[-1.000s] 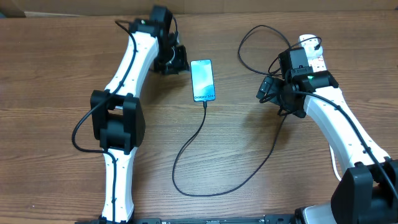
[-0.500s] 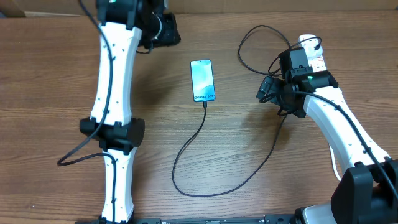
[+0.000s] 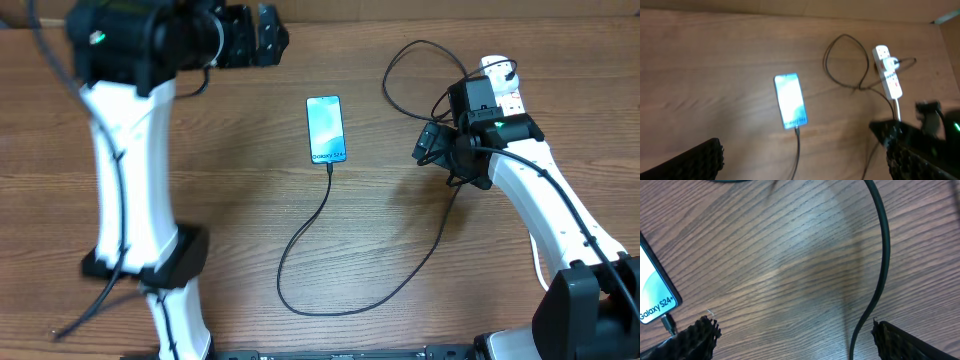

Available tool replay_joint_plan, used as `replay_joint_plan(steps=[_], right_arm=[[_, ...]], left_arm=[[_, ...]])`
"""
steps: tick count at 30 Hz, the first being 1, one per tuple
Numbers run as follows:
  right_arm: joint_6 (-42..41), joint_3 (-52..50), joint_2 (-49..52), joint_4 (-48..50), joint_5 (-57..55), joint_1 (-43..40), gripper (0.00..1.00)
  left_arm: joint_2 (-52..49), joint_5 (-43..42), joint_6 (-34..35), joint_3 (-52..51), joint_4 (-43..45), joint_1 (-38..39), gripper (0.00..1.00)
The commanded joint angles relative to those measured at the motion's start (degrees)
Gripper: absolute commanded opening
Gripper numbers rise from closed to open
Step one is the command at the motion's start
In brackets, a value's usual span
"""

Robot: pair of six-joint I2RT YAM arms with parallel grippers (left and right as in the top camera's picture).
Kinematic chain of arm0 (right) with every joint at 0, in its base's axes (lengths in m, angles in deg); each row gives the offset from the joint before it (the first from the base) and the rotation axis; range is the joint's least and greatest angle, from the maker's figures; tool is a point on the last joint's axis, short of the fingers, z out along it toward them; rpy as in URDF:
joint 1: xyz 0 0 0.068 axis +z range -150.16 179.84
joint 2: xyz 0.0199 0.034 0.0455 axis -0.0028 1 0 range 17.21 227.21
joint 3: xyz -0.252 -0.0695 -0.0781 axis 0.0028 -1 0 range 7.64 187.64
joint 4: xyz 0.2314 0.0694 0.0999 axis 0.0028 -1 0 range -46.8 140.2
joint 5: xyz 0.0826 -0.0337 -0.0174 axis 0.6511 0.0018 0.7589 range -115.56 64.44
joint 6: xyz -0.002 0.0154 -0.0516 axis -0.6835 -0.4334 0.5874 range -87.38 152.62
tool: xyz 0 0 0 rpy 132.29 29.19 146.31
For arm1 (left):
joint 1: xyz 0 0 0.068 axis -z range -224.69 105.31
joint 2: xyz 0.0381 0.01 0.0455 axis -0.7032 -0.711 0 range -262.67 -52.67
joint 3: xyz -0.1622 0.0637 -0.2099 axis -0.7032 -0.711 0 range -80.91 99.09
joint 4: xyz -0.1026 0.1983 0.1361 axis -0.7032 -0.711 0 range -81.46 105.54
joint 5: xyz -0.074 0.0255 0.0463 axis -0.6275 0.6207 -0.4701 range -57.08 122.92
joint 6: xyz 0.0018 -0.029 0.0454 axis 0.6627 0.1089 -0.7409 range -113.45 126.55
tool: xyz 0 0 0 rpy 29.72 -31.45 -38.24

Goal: Plug charger to phone and switch on socket
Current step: 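Open the left gripper and lift the left arm away from the phone, then move the right gripper toward the white power strip's switches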

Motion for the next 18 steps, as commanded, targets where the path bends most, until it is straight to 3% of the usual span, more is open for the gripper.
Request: replay_joint_plan(steps=[1, 11, 15, 18], right_arm=[[0.3, 0.5, -1.0, 0.2, -0.6, -0.3, 1.0], [-0.2, 0.5, -1.0, 0.0, 25.0, -0.3, 1.0], [4.5, 0.8, -1.0, 2.6, 36.3, -0.3, 1.0], [6.3, 3.0, -1.2, 1.6, 38.1, -0.3, 1.0]], left_arm=[[8.7, 3.8, -1.5, -10.0, -0.3, -0.1, 1.0], [26.6, 22.1, 9.6, -42.5, -0.2, -0.1, 1.0], [28.0, 23.5, 13.6, -49.5, -0.2, -0.1, 1.0], [27.8, 23.1, 15.2, -53.3, -0.2, -0.1, 1.0]])
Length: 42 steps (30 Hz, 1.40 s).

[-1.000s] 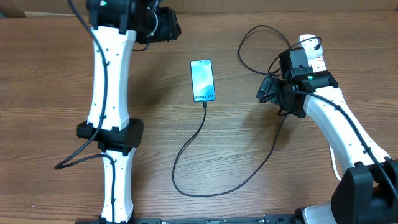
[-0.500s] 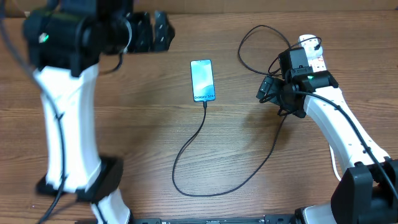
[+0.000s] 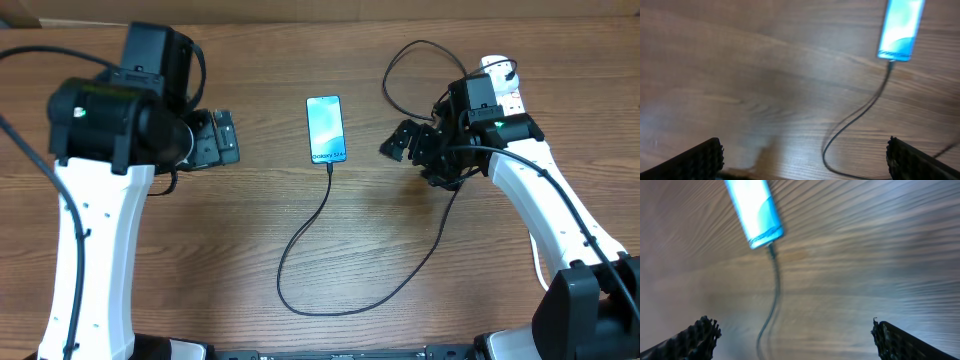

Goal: Plug charger to phone and switch on socket
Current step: 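Move the right gripper toward the white power strip's switches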

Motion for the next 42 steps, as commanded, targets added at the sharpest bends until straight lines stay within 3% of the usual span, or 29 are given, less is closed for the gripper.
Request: replay_joint_plan(steps=[1, 14, 26, 42], right_arm=[[3.5, 3.8, -1.4, -1.4, 6.9, -0.3, 1.0], [3.2, 21.5, -7.5, -13.1, -20.0, -6.1, 1.0], [0.0, 22.0, -6.5, -11.5, -19.0, -27.7, 1.0], [0.0, 22.0, -6.5, -7.0, -21.6, -36.4, 1.0]], left_arm=[[0.9, 2.7, 5.1, -4.7, 0.4, -0.1, 1.0], [-0.5, 2.5, 5.0, -10.4, 2.0, -0.1, 1.0], [-0.5, 2.5, 5.0, -10.4, 2.0, -0.1, 1.0], [-0.5, 2.5, 5.0, -10.4, 2.0, -0.1, 1.0]])
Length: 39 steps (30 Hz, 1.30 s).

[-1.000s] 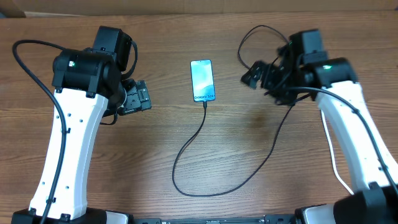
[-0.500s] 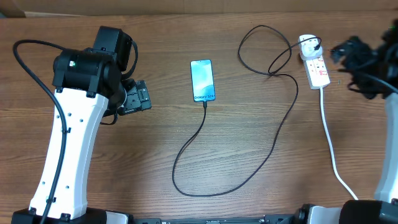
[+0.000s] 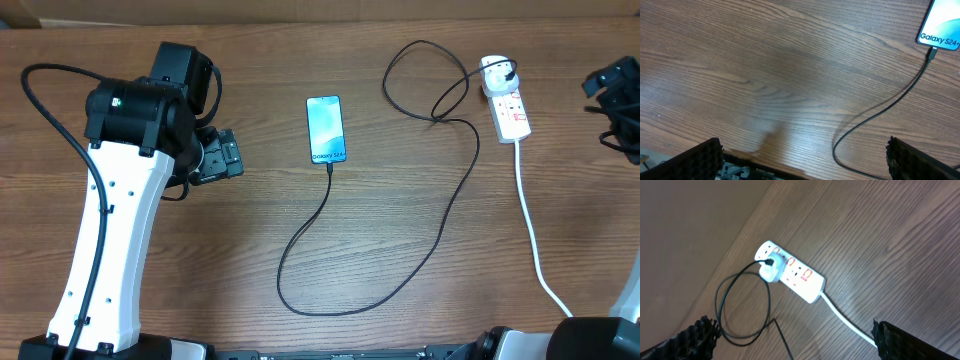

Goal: Plug charger to phone and switch on socket
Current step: 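Move the right gripper toward the white power strip's switches, then lower the right gripper onto the orange switch beside the charger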

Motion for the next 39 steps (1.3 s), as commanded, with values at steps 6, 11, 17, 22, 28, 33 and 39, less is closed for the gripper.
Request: replay_joint_plan(steps=[6, 11, 17, 22, 28, 33, 39], right_arm=[[-0.2, 0.6, 0.0, 1.9, -0.9, -1.1, 1.0], [-0.2, 0.6, 0.0, 2.2, -0.9, -1.1, 1.0], [-0.2, 0.5, 1.0, 3.6, -1.7, -1.1, 1.0], [-0.4, 0.5, 4.7, 7.7, -2.6, -1.0, 1.0], [6.7, 0.5, 12.2, 14.0, 7.2, -1.0, 1.0], [10.9, 0.5, 18.0, 17.4, 10.5, 0.4, 1.0], [11.3, 0.5, 23.3, 21.9, 6.4, 1.6, 1.0]], left_arm=[[-0.3, 0.8, 1.2, -0.4, 0.1, -0.1, 1.0], [-0.3, 0.8, 1.2, -0.4, 0.1, -0.1, 0.99], [-0.3, 0.8, 1.2, -0.4, 0.1, -0.1, 1.0], [-0.3, 0.8, 1.2, -0.4, 0.1, -0.1, 1.0], [-0.3, 0.8, 1.2, -0.4, 0.1, -0.1, 1.0], [-0.3, 0.8, 1.2, -0.4, 0.1, -0.1, 1.0], [-0.3, 0.8, 1.2, -0.4, 0.1, -0.1, 1.0]])
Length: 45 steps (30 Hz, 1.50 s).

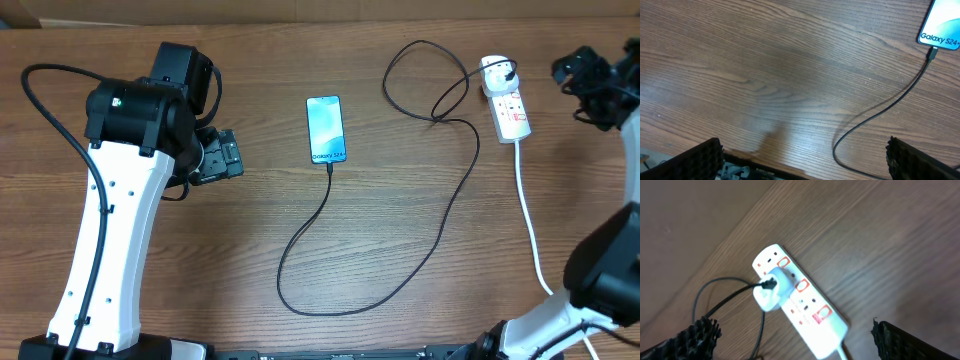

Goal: Plug charger to phone and switch on socket
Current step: 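Lower the right gripper onto the orange switch beside the charger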

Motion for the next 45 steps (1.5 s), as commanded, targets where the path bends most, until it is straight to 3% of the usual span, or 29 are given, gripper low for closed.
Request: replay_joint_plan(steps=[1, 19, 45], right_arm=[[1.7, 0.5, 2.7, 2.1, -2.9, 0.5, 1.0], [4.0, 0.5, 13.6, 4.8, -11.1, 3.4, 1.0], [4.0, 0.5, 18.8, 11.5, -13.0, 4.3, 1.0]], left_arm=[[-0.3, 0.8, 1.2, -0.3, 0.1, -0.1, 1.0], [-0.3, 0.7, 1.2, -0.3, 0.1, -0.1, 1.0], [-0.3, 0.8, 1.2, -0.3, 0.1, -0.1, 1.0]])
